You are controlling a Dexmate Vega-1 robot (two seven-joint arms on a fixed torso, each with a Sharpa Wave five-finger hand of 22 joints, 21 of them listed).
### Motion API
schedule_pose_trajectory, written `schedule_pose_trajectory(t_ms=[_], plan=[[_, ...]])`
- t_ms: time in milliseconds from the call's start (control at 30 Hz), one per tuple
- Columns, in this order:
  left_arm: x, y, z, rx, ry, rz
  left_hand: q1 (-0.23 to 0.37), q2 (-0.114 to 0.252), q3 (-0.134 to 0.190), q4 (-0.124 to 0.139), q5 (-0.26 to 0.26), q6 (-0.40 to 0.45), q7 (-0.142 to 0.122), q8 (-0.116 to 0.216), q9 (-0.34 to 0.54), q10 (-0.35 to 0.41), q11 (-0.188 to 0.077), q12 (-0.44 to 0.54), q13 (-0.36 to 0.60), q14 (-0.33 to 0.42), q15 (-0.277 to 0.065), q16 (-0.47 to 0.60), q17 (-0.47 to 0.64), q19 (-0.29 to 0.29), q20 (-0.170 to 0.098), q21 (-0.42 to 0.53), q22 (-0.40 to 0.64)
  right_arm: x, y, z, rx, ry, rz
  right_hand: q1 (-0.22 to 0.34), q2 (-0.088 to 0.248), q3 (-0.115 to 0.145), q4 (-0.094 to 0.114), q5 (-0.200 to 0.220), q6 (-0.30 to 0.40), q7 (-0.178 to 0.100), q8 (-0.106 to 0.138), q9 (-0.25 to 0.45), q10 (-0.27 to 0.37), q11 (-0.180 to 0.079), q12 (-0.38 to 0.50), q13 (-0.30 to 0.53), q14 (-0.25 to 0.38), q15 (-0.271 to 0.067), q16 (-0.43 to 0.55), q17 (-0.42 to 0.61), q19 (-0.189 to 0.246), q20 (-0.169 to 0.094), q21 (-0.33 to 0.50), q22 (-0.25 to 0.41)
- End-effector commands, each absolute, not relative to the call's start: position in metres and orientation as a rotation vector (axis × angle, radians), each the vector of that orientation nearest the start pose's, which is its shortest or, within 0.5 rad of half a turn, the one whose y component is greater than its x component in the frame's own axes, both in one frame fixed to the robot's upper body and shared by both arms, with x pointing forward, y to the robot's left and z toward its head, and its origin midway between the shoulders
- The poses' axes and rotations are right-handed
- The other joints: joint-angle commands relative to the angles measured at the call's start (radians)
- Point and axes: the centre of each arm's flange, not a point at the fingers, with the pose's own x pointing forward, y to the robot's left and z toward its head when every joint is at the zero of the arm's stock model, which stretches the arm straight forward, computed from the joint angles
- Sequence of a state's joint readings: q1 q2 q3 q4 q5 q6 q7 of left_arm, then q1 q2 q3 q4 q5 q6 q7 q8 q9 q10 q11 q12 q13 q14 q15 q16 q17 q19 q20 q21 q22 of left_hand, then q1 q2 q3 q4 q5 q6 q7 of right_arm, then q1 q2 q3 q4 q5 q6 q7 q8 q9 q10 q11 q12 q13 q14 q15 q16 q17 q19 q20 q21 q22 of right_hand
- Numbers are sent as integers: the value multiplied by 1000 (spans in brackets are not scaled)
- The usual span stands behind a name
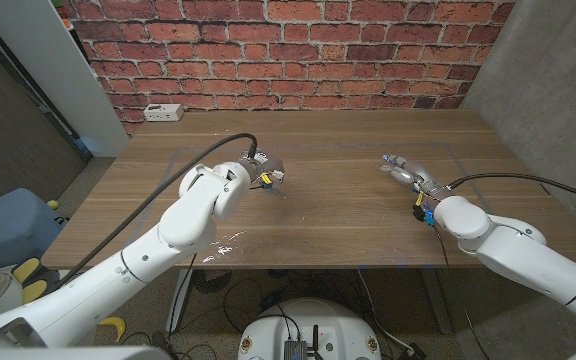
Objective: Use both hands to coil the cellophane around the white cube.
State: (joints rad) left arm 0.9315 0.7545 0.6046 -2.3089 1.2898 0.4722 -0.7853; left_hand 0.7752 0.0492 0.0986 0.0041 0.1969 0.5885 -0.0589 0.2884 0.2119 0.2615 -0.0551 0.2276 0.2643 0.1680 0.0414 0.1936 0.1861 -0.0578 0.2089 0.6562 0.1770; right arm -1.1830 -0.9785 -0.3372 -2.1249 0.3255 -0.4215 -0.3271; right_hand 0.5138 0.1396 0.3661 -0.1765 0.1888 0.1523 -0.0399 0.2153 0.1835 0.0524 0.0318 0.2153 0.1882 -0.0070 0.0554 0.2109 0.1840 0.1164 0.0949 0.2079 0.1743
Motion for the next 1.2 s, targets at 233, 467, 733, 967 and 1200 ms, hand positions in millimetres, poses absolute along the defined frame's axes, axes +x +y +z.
schedule_pose_trajectory(t_ms=[233,467,733,967,1200], plan=[[466,154,5,1801,-321,10,-34,13,-5,0,4,58,30,7,6,81,10,29,-6,89,-52,30,1,90,-17,6,6,520,-240,-51,-963,-254,14,29,-32,1,4,-9,57,9,13,3,28,-5,5,6,26,-32,6,2,37,1,15,4],[467,161,-2,1741,-287,-3,-73,36,-1,3,-5,163,76,30,3,271,7,96,7,318,-115,100,13,247,-71,36,10,521,-225,-51,-1026,-246,-6,41,-51,-8,8,-7,67,5,8,5,36,-15,4,10,27,-53,3,7,36,-18,9,4],[466,168,-7,1697,-278,0,-88,44,6,-2,-8,274,95,78,14,374,9,132,24,419,-136,135,29,294,-78,40,12,525,-212,-52,-1106,-240,-26,54,-69,-22,14,-1,93,11,7,8,-16,-16,-17,14,-39,-26,-17,13,-3,-14,-8,6],[465,172,-8,1664,-303,21,-86,62,26,-21,-8,404,137,161,47,540,21,208,62,595,-146,203,65,404,-109,72,16,527,-202,-54,-1159,-246,-29,76,-92,-29,7,8,158,9,26,11,-27,-20,-18,15,-49,-27,-16,14,-12,-5,-10,6],[465,174,-12,1647,-285,10,-71,71,41,-56,-11,521,162,264,103,697,20,290,126,743,-150,325,158,496,-116,110,24,527,-190,-59,-1200,-264,-42,122,-130,-38,0,23,229,1,53,17,-16,-25,-12,15,-47,-36,-10,14,-19,-5,-10,6]])
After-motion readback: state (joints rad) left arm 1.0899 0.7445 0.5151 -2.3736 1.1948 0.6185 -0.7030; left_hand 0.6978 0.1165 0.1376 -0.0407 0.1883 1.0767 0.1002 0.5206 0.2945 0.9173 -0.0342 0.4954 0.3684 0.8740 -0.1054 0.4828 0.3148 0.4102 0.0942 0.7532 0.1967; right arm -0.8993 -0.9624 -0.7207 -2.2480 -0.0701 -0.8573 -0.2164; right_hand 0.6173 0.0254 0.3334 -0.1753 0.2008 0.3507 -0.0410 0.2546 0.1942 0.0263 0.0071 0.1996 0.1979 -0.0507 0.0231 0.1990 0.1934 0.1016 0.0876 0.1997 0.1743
